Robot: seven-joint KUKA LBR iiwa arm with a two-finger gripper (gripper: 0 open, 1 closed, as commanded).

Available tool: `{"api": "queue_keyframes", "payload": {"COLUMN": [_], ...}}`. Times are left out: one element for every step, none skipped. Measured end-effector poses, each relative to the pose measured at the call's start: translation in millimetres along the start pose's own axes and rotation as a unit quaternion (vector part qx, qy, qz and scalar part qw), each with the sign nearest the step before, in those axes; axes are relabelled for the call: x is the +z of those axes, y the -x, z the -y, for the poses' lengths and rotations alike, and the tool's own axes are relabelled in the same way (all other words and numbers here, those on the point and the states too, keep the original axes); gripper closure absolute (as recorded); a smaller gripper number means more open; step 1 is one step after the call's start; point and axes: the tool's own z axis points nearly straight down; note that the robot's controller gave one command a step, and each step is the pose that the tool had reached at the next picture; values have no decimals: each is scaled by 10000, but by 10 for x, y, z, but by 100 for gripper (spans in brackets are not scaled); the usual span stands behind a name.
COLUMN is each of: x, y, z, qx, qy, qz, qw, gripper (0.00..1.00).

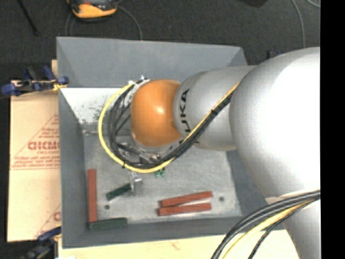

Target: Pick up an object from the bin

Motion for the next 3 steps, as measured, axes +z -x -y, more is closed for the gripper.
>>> {"api": "queue_keyframes", "payload": {"x": [105, 105, 62], "y": [-25, -25, -41], "z": [-54, -54, -55], "qx": [-856, -854, -853], "qy": [-6, -6, -3], "qz": [11, 11, -10], "qw": [9963, 9963, 9964], "gripper": [100, 100, 100]}}
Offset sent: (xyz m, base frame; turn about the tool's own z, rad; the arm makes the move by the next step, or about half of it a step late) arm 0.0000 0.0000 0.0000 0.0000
